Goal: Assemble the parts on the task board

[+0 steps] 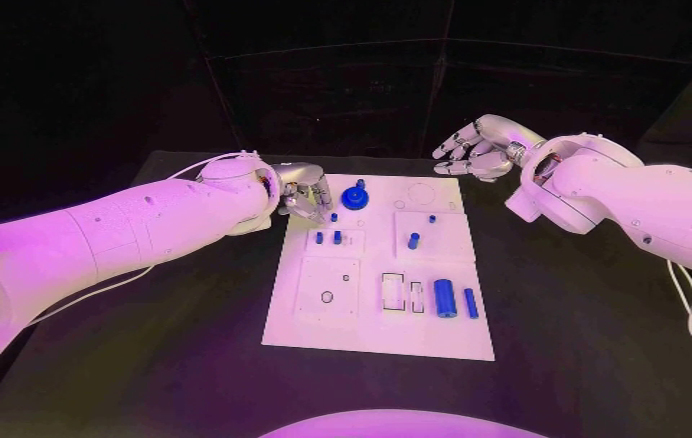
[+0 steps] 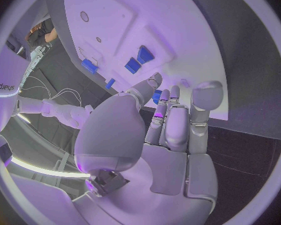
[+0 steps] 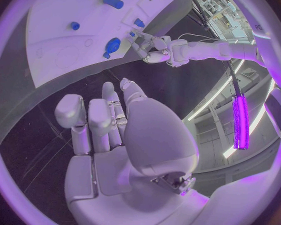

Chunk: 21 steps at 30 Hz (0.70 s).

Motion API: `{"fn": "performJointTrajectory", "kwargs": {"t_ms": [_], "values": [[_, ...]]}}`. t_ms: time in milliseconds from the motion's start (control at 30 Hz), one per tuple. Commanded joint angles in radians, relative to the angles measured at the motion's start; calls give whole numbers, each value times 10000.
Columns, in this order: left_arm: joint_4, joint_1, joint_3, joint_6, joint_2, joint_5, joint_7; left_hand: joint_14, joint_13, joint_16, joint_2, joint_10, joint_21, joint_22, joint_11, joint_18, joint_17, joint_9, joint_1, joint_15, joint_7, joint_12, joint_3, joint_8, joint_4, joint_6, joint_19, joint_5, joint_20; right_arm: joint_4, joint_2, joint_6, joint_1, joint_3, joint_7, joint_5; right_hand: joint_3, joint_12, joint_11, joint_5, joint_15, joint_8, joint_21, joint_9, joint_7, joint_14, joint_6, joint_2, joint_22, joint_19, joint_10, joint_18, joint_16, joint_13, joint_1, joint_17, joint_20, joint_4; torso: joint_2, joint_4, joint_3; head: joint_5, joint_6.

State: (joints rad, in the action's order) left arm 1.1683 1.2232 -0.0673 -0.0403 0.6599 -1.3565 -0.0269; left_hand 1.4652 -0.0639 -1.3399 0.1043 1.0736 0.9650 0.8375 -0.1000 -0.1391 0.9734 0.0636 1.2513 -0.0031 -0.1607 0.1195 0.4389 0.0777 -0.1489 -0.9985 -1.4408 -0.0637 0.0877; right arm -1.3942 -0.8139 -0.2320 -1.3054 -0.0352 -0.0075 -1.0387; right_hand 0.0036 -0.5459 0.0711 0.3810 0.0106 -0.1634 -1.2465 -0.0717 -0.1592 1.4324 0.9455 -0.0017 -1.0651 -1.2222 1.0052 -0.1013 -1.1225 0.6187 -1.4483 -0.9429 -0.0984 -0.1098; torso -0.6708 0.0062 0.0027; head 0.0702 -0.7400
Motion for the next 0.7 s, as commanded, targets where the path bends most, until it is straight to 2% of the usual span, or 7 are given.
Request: {"fn": "performJointTrajectory", "kwargs": {"t_ms": [33,167,267,333,400,500,700], "values": [[57,26,15,-1499,225,2361,-860,23,-22,23,-37,-60,-231,-226,-32,12,-96,27,4,91,-74,-11,-67,4,40,-26,62,-19,75,85,49,321,4,-1,-305,-2088,274,1269,63,-191,-42,-36,152,6,9,64,224,-150,136,-27,129,-161,277,-1277,-321,236,-24,2,2,-6,12,-104,64],[165,35,15,-2192,522,5628,-2254,-318,-14,603,-214,-104,-1605,-1715,-134,-243,-1264,48,13,173,-231,38,-18,89,119,-254,539,-38,151,125,89,406,122,-12,-477,-3743,603,2259,15,-466,-44,51,151,24,90,211,506,-352,68,-201,419,-134,275,-2429,-576,154,-31,15,4,-6,9,-360,140],[282,38,14,-2209,724,7792,-3575,-660,-16,1031,-353,-154,-2520,-2631,-177,-397,-2004,36,28,220,-287,119,22,86,186,-263,968,-37,204,139,123,427,274,-22,-615,-4842,770,2601,29,-733,-49,145,122,34,141,271,583,-428,1,-287,501,-111,224,-2889,-657,69,-36,9,-5,11,-7,-591,205],[398,39,13,-2053,840,9005,-4244,-1093,-21,1547,-414,-178,-2738,-2736,-184,-409,-2944,35,-4,247,-292,208,9,94,247,-272,1219,-37,247,152,154,434,380,-27,-694,-5411,893,2787,45,-1015,-57,211,99,39,152,305,612,-459,-45,-336,534,-100,178,-3163,-683,6,-46,-12,-8,12,-11,-645,231],[568,39,12,-1828,955,10150,-4719,-1403,-29,1915,-449,-151,-2885,-2812,-183,-418,-3610,36,-47,250,-292,292,-22,102,299,-280,1375,-43,270,161,184,442,484,-31,-771,-5876,960,2901,57,-1124,-68,268,75,44,163,326,600,-509,-89,-374,537,-88,144,-3336,-682,-39,-54,-28,-11,-7,-8,-661,267],[887,38,7,-1529,1122,11318,-5126,-1558,-43,2076,-487,-63,-2999,-2877,-160,-429,-3900,40,-79,240,-274,418,-63,122,343,-303,1463,-55,279,164,224,450,622,-36,-854,-6389,1043,3102,98,-1214,-104,389,80,57,141,332,519,-598,-92,-385,450,-85,153,-3604,-651,-30,-73,-65,-17,-19,2,-690,283],[1474,31,-5,-1207,1355,12393,-5431,-1735,-60,2249,-526,69,-3119,-2948,-114,-439,-4225,50,-109,220,-232,580,-123,173,384,-366,1542,-56,272,162,311,547,816,-40,-916,-6870,1186,3332,153,-1296,-148,542,96,54,114,342,457,-702,-90,-391,403,-87,142,-3996,-638,-47,-110,-93,-14,5,-4,-776,308]]}}
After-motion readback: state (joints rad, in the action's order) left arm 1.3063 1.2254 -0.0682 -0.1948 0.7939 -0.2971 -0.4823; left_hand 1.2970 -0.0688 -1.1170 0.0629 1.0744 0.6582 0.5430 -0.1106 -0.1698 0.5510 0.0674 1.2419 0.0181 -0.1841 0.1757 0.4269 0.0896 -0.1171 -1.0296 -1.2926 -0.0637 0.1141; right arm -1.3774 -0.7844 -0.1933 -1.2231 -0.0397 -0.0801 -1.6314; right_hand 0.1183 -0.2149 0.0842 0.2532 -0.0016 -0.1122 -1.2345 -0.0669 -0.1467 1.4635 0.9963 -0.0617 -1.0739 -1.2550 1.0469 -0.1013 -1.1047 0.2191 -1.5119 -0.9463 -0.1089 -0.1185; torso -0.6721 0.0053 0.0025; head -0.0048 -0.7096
